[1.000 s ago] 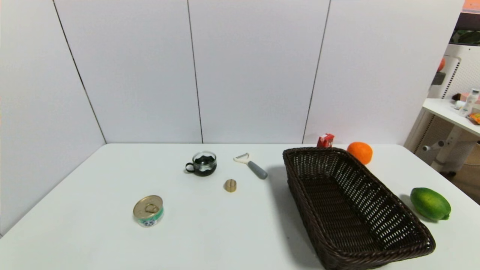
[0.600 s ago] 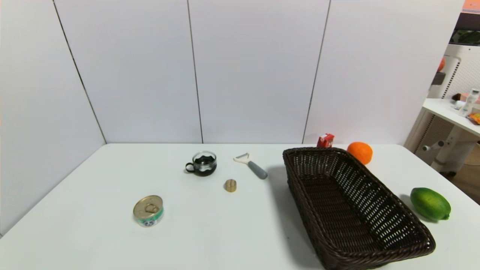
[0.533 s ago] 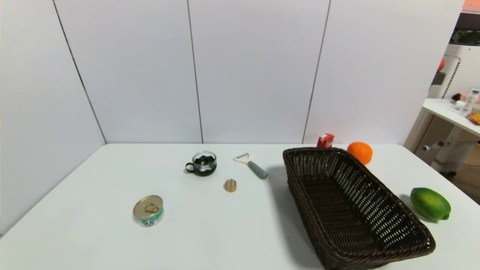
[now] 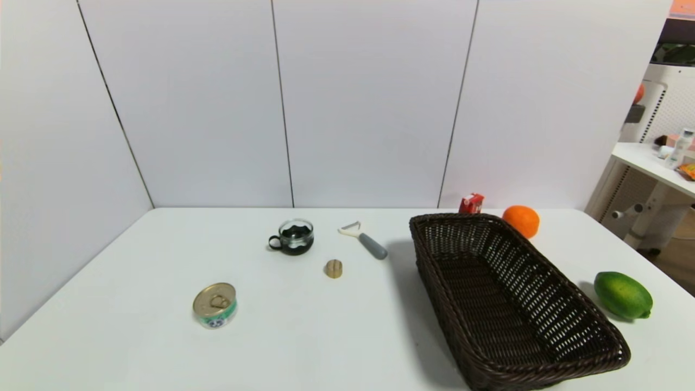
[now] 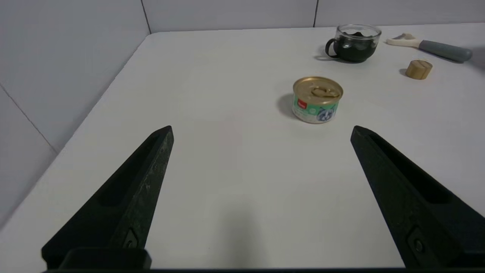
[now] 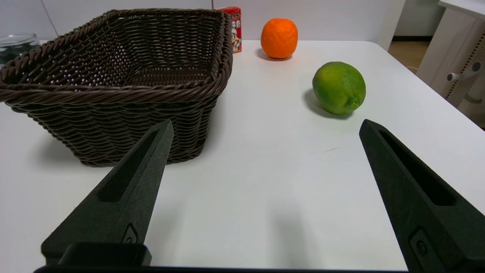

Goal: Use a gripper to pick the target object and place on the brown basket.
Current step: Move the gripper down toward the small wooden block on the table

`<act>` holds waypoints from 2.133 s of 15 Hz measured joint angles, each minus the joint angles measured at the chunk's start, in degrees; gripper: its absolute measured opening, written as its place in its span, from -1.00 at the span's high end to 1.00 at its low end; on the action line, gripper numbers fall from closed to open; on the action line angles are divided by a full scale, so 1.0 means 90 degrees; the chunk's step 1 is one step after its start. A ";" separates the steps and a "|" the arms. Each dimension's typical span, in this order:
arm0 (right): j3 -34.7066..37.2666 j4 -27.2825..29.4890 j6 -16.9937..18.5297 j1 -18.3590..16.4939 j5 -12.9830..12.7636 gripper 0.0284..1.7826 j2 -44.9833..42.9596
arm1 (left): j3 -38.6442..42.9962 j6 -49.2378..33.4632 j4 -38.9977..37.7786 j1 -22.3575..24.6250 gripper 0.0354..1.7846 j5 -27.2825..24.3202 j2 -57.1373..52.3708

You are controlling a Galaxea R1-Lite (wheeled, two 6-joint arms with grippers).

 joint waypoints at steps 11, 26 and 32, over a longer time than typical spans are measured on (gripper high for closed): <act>0.0000 0.0003 0.0003 0.0000 0.0000 -0.90 0.0000 | -0.5585 0.0726 -0.0125 -0.2863 -0.89 -0.0547 0.7535; 0.0000 0.0003 -0.0003 0.0000 0.0000 -0.90 0.0000 | -0.7455 0.0677 0.0498 -0.3491 -0.89 -0.0603 1.1256; 0.0000 0.0003 -0.0003 0.0000 0.0000 -0.90 0.0000 | -0.7683 0.0721 0.0756 -0.3409 -0.89 -0.0563 1.1657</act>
